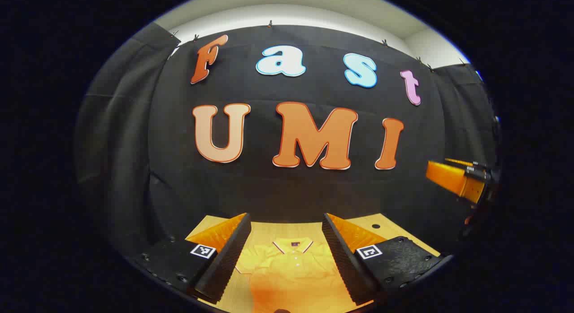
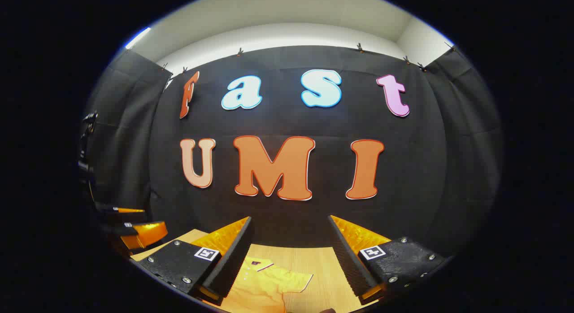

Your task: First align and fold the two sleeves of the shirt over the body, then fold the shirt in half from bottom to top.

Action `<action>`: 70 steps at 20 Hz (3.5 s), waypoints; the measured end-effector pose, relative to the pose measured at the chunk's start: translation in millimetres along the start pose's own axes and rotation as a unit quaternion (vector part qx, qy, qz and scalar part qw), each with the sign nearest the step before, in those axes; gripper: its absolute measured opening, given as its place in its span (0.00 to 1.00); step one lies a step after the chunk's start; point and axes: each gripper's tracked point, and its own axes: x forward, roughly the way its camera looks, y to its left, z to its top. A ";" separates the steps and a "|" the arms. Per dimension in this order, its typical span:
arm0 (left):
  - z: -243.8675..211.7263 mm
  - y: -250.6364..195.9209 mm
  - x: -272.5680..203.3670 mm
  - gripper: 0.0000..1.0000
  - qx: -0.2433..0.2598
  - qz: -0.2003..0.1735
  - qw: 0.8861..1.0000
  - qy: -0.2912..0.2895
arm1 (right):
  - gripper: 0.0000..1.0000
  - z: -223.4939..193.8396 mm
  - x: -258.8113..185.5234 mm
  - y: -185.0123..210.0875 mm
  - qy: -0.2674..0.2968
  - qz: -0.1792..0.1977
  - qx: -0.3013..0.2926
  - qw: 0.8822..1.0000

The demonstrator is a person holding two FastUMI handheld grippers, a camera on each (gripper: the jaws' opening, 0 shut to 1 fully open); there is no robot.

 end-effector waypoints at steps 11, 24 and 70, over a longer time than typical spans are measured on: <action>-24.5 -55.7 -16.2 0.98 -0.032 -0.030 0.999 -0.013 | 0.99 -26.0 -15.7 -16.4 0.002 0.001 0.028 1.000; -50.5 -7.0 -49.9 0.98 0.005 0.036 0.999 -0.015 | 0.99 -71.0 -8.5 -6.7 0.040 0.005 0.009 0.999; -148.7 88.6 -80.1 0.99 0.060 0.270 0.954 0.119 | 0.79 -450.6 141.1 -47.0 0.592 0.020 0.062 0.803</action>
